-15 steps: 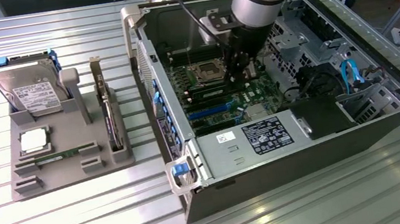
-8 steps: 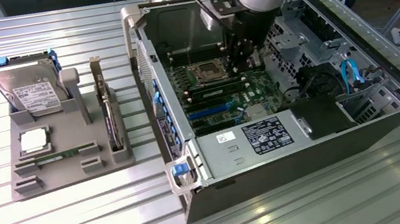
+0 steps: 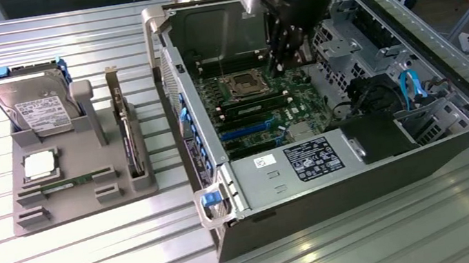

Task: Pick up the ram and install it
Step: 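Insert the ram into the slot, then press down the ram until it locks into place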

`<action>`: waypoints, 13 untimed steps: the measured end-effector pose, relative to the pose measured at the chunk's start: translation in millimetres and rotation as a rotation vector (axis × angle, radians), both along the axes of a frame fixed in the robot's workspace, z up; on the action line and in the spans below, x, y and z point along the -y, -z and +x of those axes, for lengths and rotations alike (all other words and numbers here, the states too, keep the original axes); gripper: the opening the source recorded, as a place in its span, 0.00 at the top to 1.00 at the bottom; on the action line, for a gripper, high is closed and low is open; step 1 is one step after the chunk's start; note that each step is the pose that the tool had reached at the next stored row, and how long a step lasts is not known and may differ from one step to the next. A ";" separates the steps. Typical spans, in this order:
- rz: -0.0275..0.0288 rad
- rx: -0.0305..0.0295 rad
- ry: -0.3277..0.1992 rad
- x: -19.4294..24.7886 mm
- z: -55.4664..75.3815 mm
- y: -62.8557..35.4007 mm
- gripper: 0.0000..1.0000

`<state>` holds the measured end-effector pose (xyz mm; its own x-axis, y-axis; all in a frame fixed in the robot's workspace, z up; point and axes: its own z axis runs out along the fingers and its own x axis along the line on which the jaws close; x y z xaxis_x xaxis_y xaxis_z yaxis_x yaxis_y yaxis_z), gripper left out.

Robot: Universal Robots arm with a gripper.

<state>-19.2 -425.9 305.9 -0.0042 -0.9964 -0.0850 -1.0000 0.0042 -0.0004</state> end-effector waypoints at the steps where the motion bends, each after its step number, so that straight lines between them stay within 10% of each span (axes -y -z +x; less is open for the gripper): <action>1: 0.0003 0.0001 0.000 0.0 0.0 -6.4 0.80; 13: 0.0001 0.0001 0.000 0.0 0.0 -19.3 0.80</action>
<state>-19.2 -425.9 325.2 -0.0042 -0.9964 -0.0852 -1.0000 0.0042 -0.0004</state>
